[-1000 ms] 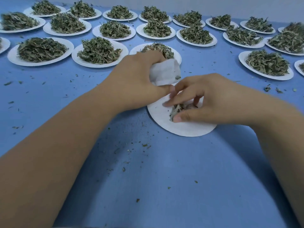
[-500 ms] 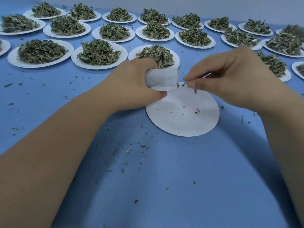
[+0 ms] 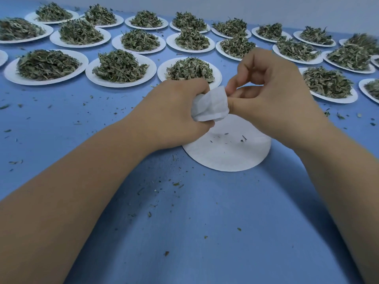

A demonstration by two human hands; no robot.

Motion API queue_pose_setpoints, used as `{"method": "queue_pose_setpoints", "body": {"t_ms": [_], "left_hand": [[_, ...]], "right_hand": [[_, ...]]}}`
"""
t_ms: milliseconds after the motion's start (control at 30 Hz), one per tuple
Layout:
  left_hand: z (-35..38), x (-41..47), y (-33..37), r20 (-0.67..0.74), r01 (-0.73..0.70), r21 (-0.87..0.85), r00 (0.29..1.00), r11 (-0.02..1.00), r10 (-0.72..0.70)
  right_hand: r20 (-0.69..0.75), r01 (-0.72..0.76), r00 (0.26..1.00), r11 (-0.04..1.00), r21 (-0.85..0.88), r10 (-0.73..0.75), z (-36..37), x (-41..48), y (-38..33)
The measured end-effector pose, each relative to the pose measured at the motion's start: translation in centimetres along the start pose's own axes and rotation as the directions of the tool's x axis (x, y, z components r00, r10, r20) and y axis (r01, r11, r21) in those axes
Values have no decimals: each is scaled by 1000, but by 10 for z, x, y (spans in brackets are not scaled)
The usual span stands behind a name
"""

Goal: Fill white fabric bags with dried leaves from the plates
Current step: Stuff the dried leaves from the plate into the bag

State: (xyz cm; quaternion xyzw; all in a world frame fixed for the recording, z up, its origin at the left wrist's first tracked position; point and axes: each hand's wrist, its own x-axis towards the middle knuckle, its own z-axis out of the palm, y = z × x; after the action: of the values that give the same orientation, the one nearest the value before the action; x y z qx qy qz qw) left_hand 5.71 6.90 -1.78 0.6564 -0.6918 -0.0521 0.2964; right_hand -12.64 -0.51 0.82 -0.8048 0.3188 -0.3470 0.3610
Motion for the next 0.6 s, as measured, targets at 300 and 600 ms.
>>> {"method": "queue_pose_setpoints", "body": {"t_ms": [300,600], "left_hand": [[-3,3,0,-54,35,-70,998,997,-39],[-2,1,7,-31,33,-169,999,985,-39]], "right_hand": [[236,28,969,980,196,-75,1,-3,-2],[-24,144,990,978,152,-142,12,-2,2]]}}
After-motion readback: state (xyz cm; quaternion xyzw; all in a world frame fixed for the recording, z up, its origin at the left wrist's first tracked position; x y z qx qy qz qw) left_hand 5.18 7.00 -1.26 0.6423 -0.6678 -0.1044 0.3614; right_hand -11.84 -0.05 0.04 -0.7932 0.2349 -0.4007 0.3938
